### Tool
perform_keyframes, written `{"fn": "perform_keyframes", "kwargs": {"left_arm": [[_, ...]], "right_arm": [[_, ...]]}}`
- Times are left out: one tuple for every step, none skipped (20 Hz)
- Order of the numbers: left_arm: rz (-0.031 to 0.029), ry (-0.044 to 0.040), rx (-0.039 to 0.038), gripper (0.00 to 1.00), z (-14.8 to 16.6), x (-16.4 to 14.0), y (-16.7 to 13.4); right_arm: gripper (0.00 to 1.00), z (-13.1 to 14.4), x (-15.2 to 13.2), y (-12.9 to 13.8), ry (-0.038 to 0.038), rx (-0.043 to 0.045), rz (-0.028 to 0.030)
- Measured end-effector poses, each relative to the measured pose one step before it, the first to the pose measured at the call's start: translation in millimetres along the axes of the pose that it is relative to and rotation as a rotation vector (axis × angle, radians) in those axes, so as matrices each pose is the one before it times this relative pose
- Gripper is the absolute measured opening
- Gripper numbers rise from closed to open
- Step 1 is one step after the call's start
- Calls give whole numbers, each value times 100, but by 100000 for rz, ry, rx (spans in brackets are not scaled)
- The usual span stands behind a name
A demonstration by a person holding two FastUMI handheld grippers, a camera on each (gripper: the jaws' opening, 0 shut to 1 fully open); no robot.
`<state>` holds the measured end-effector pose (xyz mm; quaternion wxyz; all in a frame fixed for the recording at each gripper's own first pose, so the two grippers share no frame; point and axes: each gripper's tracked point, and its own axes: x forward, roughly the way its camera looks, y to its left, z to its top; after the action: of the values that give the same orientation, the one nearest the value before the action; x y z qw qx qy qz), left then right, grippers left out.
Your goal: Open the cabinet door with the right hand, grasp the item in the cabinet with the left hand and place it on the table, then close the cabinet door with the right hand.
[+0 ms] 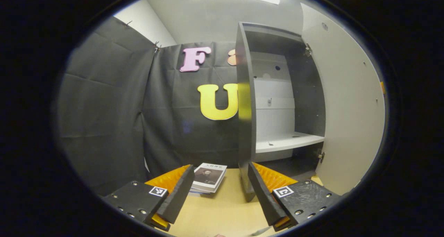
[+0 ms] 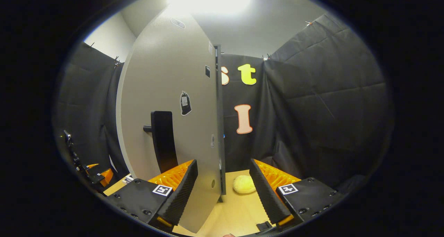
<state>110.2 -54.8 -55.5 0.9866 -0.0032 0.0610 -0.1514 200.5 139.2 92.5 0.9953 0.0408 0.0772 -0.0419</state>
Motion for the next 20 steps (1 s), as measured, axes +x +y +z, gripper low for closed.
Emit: {"fn": "perform_keyframes", "kwargs": {"left_arm": [[615, 30, -225, 95, -7, -93, 537], [638, 46, -190, 95, -18, -58, 665], [590, -88, -82, 95, -801, 323, 1225], [946, -139, 104, 95, 44, -98, 609], [948, 22, 389, 95, -66, -64, 653], [995, -73, 451, 95, 47, -117, 584], [741, -36, 336, 92, -113, -65, 454], [680, -74, 259, 92, 10, -79, 469], [546, 7, 223, 92, -15, -126, 428], [751, 8, 210, 95, -15, -158, 466], [611, 239, 86, 95, -69, -207, 502], [725, 217, 56, 92, -66, -213, 459], [830, 49, 100, 95, -60, -137, 573], [995, -10, 264, 95, -140, -263, 491], [1074, 123, 338, 95, -93, -288, 519], [1044, 25, 344, 95, -42, -243, 541], [1184, 222, 317, 95, -43, -276, 508], [1255, 323, 144, 92, -162, -213, 577], [1040, 416, -15, 92, -262, -258, 450], [1026, 415, -24, 95, -180, -157, 304]], "right_arm": [[95, -112, 254, 769, 65, 708, 1239], [95, -36, 251, 592, 17, 599, 685], [95, -1, 236, 605, -18, 639, 974], [95, -33, 284, 620, 73, 637, 1167], [95, -134, 192, 682, 182, 902, 1248], [100, -125, 267, 419, 204, 727, 1262], [95, -53, 401, 406, 99, 429, 1497], [95, -57, 536, 542, 100, 346, 1512], [89, -150, 442, 620, -114, 331, 1583], [95, -71, 500, 600, 74, 589, 1606], [95, -143, 352, 635, 47, 735, 1261], [95, -22, 275, 870, -153, 656, 1793], [97, -137, 161, 935, -72, 602, 1751], [97, -134, 445, 967, 56, 232, 1959], [97, -245, 553, 749, 164, -74, 1545], [97, -120, 546, 750, -93, -247, 1665], [97, -198, 440, 675, -2, -71, 1592], [97, -141, 663, 780, 32, 346, 1769], [97, -170, 782, 800, 47, 582, 2017], [96, 7, 868, 716, -94, 390, 1750]]}}
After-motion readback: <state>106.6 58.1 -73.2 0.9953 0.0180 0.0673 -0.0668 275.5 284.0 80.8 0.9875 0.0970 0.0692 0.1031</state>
